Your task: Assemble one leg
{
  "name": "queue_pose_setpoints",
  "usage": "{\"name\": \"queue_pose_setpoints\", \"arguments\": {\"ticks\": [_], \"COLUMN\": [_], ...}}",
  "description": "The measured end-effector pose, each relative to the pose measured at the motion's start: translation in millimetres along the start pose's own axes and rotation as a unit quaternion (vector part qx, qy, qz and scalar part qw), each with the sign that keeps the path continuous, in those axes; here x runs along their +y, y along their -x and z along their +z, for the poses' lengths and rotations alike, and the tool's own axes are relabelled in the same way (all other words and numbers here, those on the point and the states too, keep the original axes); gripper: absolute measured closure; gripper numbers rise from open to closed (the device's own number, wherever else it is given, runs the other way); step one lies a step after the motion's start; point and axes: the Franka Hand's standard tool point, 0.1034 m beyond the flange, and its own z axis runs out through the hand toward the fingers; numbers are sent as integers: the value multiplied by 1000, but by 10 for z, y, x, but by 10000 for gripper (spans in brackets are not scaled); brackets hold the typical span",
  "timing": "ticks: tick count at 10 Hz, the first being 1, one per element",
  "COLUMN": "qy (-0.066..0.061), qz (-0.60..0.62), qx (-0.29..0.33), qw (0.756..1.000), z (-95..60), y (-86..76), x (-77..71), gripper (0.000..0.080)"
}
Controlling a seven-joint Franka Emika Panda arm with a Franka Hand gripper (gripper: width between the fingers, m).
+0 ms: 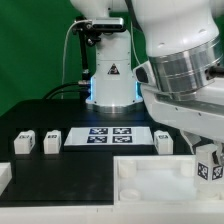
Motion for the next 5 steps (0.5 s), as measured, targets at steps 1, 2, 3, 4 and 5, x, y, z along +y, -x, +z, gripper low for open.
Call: {"name": "queue_pose_setpoints", "arguments": {"ticks": [1,2,3,4,5], "qy": [-3,-5,-5,-4,-4], "qz": [46,60,60,43,19], "qx": [0,2,1,1,2], "qw": [999,998,998,999,1000], "z": [19,27,30,32,39], "y": [21,34,33,33,33], "x": [0,-4,-5,-4,-1], "gripper": [497,497,497,413,223]}}
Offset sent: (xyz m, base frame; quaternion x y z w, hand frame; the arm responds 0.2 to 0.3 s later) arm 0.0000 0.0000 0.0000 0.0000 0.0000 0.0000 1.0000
